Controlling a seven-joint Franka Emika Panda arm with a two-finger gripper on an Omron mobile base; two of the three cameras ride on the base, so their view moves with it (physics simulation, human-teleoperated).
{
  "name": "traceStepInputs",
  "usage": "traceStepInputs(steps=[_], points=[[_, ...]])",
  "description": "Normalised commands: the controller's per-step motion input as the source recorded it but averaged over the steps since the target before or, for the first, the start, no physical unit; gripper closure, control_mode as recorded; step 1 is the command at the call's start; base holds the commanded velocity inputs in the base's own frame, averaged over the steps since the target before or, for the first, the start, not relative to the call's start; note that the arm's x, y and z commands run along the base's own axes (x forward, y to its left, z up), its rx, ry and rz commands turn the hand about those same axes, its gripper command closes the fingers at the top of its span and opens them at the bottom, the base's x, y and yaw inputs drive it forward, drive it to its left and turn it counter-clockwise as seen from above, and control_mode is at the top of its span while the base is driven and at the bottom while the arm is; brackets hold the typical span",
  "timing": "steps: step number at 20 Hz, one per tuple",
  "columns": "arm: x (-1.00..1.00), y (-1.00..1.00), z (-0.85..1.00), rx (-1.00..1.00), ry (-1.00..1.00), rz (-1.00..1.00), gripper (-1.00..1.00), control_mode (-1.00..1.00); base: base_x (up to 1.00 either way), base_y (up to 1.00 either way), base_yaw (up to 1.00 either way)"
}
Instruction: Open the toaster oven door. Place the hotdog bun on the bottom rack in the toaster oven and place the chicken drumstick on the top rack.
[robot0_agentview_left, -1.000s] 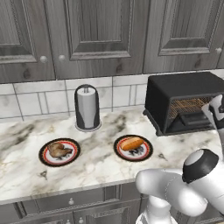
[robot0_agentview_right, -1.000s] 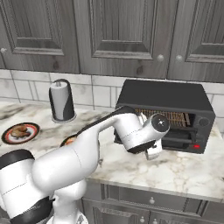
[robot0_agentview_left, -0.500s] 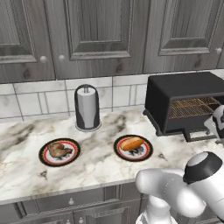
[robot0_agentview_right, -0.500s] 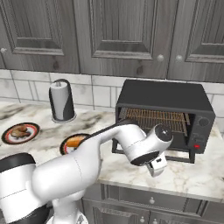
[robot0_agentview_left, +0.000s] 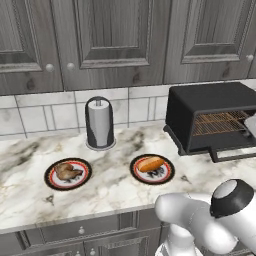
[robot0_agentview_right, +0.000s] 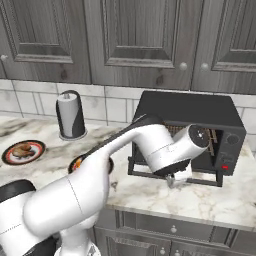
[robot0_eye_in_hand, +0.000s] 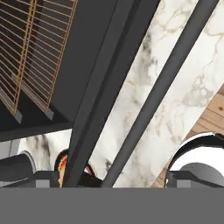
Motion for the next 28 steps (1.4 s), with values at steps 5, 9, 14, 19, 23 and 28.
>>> traceStepInputs(steps=[5,9,14,19,23,28], points=[[1.00,0.03,0.46,0.06,0.07,0.00,-1.00,-1.00,0.00,0.00,0.00],[0.26,-0.06,-1.00,-0.01,0.02,0.02,-1.00,-1.00,0.00,0.00,0.00],[-0.04,0.00,-1.00,0.00,-0.15,0.04,-1.00,-1.00,0.00,0.00,0.00],[-0.88,0.02,-1.00,-0.04,-0.05,0.10,-1.00,-1.00,0.00,0.00,0.00],[-0.72,0.27,-1.00,-0.15,0.00,0.09,-1.00,-1.00,0.00,0.00,0.00],[-0.21,0.31,-1.00,-0.18,0.07,0.00,-1.00,-1.00,0.00,0.00,0.00]])
